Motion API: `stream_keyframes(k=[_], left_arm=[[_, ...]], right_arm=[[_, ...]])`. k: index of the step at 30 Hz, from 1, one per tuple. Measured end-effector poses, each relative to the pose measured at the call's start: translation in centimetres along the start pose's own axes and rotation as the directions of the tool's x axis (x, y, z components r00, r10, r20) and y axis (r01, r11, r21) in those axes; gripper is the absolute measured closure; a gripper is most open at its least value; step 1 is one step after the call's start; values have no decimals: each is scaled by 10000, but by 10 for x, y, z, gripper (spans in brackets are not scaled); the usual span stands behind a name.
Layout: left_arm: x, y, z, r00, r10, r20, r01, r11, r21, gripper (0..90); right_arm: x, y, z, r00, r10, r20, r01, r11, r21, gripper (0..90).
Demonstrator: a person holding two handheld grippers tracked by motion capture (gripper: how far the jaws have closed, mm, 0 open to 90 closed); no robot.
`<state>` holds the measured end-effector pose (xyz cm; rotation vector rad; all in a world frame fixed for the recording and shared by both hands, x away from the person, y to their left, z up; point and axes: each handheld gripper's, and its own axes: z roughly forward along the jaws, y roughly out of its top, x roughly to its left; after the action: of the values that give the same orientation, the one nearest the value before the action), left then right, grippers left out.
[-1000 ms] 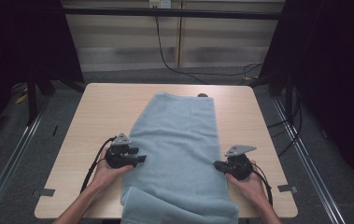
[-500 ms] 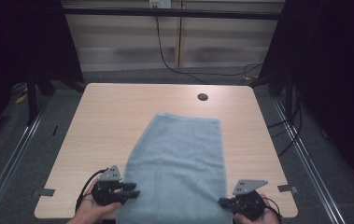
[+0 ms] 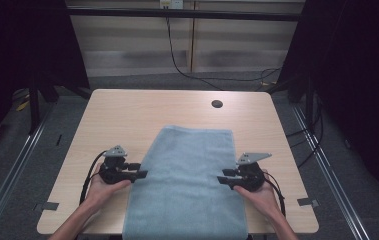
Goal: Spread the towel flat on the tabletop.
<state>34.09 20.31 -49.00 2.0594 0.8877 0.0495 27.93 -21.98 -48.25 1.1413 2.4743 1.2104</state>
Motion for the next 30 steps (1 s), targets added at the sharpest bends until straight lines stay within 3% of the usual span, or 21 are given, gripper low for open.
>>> stream_keyframes(k=[2, 5, 6, 9, 10, 11, 12, 13, 19, 23, 24, 26, 28, 29, 30], left_arm=[[4, 1, 1, 9998, -95, -148, 91, 9996, -266, 508], [14, 4, 8, 9970, -163, -758, 149, 9997, -193, 467], [17, 4, 11, 9973, -243, -689, 230, 9995, -195, 439], [16, 3, 18, 9965, -176, -822, 175, 9998, -26, 441], [15, 3, 20, 9972, -94, -739, 99, 9999, 57, 474], [14, 2, 21, 9975, 143, -692, -134, 9998, 137, 553], [12, 2, 22, 9971, 281, -705, -271, 9995, 153, 701], [11, 2, 22, 9978, 349, -572, -342, 9993, 125, 754], [-7, 9, 13, 9962, 845, -204, -852, 9956, -378, 810], [-36, 14, 8, 9860, 1658, 154, -1643, 9839, -697, 803], [-48, 15, 9, 9801, 1968, 247, -1947, 9784, -699, 784], [-62, 14, 15, 9689, 2428, 470, -2406, 9694, -489, 784], [-75, 12, 26, 9564, 2803, 820, -2800, 9599, -153, 707], [-84, 8, 37, 9483, 2868, 1357, -2912, 9565, 139, 681], [-84, 8, 37, 9483, 2868, 1357, -2912, 9565, 139, 668]], right_arm=[[-4, 4, 7, 10000, 11, -17, -11, 9999, 118, 636], [-9, 8, 23, 9999, 136, -75, -134, 9996, 231, 630], [-3, 6, 31, 9997, -203, 103, 195, 9973, 705, 638], [1, 4, 30, 9996, -276, 78, 270, 9974, 668, 640], [3, 2, 28, 9994, -350, 78, 344, 9968, 721, 642], [4, 1, 27, 9995, -303, 64, 298, 9972, 683, 642], [6, -3, 25, 9997, -241, -39, 243, 9978, 611, 641], [7, -5, 23, 9998, -188, -11, 189, 9979, 619, 641], [12, -11, 16, 9997, -164, -206, 178, 9976, 663, 641], [17, -15, 13, 9996, -208, -193, 221, 9976, 660, 640], [18, -16, 12, 9996, -218, -206, 231, 9976, 653, 640], [19, -17, 11, 9997, -170, -182, 181, 9977, 652, 640], [19, -19, 11, 9995, -176, -258, 191, 9982, 576, 640], [19, -19, 11, 9995, -155, -266, 170, 9982, 575, 640], [19, -19, 11, 9995, -155, -266, 170, 9982, 575, 640]])
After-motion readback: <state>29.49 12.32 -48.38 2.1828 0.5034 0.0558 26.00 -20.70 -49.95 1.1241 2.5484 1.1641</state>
